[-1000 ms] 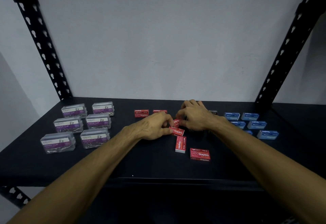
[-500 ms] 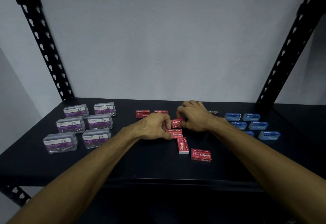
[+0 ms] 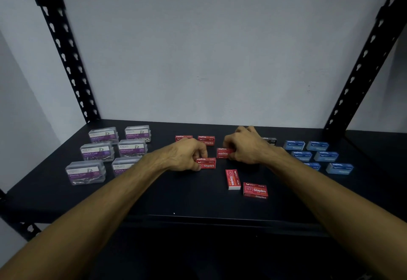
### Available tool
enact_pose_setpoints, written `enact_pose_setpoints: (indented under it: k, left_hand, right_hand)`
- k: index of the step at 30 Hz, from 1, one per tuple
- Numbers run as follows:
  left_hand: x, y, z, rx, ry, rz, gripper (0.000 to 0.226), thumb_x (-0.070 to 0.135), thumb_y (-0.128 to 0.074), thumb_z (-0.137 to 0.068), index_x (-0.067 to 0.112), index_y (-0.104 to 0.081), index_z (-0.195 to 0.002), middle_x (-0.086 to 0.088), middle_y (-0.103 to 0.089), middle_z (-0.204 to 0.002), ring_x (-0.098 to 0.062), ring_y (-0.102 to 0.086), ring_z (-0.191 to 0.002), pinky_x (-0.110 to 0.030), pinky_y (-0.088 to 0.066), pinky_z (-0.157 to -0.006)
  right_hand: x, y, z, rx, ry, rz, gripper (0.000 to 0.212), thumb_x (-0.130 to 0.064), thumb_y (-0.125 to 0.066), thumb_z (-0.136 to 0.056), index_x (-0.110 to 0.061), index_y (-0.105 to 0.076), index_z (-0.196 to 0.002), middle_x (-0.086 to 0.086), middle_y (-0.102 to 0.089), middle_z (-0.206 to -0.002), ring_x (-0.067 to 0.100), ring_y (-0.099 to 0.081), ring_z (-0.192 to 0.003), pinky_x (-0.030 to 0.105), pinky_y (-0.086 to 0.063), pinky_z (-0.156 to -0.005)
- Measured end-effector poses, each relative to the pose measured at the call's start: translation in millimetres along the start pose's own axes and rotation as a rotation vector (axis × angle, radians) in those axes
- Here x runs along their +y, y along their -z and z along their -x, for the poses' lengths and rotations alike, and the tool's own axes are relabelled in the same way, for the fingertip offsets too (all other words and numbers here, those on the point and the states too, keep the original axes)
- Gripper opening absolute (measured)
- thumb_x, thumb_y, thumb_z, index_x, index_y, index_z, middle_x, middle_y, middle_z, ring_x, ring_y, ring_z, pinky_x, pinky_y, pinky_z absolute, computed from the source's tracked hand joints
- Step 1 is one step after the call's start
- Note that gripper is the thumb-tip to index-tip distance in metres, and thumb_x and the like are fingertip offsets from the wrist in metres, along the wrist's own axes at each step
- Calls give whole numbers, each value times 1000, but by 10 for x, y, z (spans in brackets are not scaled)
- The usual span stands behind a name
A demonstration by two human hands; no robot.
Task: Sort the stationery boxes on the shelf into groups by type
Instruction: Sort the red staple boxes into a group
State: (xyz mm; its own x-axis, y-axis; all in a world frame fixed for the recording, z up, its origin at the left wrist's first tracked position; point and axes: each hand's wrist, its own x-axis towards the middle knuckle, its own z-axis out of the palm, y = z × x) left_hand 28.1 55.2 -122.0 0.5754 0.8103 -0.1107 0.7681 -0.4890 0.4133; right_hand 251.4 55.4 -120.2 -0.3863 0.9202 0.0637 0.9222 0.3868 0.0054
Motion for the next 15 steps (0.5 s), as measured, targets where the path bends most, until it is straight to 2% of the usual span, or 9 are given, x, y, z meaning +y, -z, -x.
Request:
enact_pose_setpoints:
  k: [4,10,15]
  left_hand:
    - [35,-15,39,9,1,-63,20,29,-71,-88,23,-66,-106,9,-64,-95,-6,-61,-84,-23,-49,-73]
    - [49,-20,76,41,13,-145,9,31,-67,-91,25,-66,-97,9,-65,-93,-8,-61,-85,-26,-50,-75]
    - [-19,76,160,6,80,-209,13,29,-66,-92,21,-67,-101,8,-61,-96,-11,-59,-90,-25,-44,-74]
  right_hand:
    - [-22,28,8,27,-13,-35,15,-37,-67,-88,-28,-65,-99,-11,-62,-101,13,-43,-116,36,-25,-103]
    - [-136,131,36,29,-16,-149,10,-33,-68,-85,-29,-63,-92,-12,-65,-87,6,-56,-89,37,-25,-105]
    - [-265,156,48,-25,23,-127,13,-36,-66,-87,-28,-63,-97,-12,-66,-93,8,-57,-94,36,-22,-103]
